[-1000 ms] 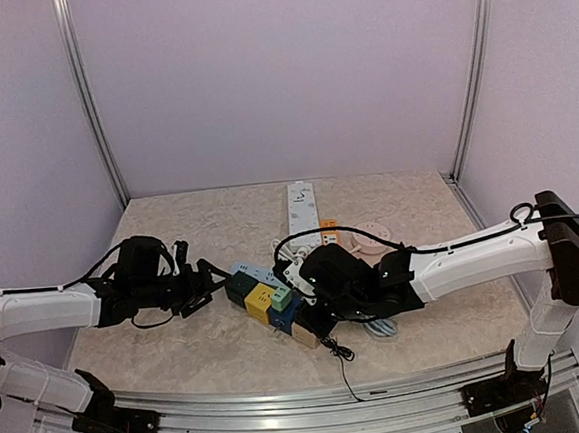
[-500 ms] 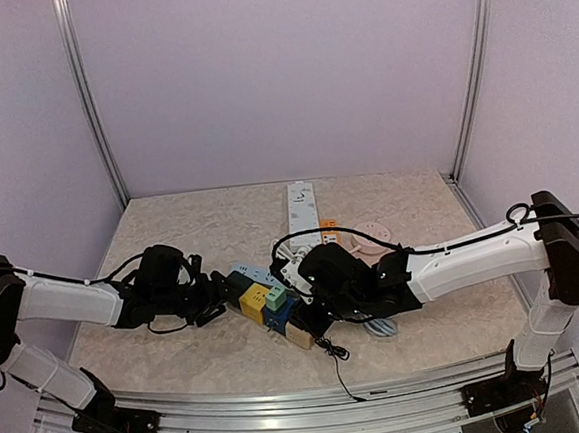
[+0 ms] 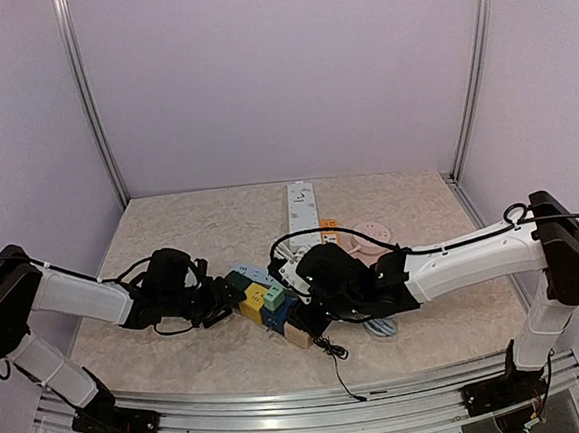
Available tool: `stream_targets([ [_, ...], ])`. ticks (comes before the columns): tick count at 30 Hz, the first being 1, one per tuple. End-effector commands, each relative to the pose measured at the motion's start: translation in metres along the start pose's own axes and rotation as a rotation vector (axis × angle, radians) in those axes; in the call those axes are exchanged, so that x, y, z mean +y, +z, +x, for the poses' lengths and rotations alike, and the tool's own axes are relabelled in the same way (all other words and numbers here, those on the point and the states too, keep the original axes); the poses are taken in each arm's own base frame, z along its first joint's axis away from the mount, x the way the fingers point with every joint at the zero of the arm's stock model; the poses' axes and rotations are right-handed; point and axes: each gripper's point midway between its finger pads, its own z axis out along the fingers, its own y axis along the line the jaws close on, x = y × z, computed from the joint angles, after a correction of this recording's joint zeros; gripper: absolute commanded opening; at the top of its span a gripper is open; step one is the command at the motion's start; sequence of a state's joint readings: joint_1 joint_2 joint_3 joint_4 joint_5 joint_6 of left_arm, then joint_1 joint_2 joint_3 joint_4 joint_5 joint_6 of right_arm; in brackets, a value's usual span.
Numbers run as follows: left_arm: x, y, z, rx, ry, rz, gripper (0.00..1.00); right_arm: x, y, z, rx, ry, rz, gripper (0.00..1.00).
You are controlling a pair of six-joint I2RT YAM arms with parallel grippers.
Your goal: Pull the plug off the socket
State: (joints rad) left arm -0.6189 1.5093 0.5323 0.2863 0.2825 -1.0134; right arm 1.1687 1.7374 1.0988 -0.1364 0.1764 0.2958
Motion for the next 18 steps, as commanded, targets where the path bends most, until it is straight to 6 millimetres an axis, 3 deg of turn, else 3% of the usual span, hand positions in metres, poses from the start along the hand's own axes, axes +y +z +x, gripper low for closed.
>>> stream_targets([
  [1, -0.019, 0.005, -0.002, 0.000, 0.018, 0.059, 0.60, 0.002, 0.005, -0.022, -0.068, 0.026, -0.005, 0.00],
  [5, -0.021, 0.010, 0.001, 0.010, 0.023, 0.061, 0.59, 0.001, 0.008, -0.020, -0.060, 0.023, -0.001, 0.00],
  [18, -0.011, 0.019, 0.008, 0.020, 0.064, -0.015, 0.41, 0.001, 0.011, -0.016, -0.041, 0.025, 0.004, 0.00],
])
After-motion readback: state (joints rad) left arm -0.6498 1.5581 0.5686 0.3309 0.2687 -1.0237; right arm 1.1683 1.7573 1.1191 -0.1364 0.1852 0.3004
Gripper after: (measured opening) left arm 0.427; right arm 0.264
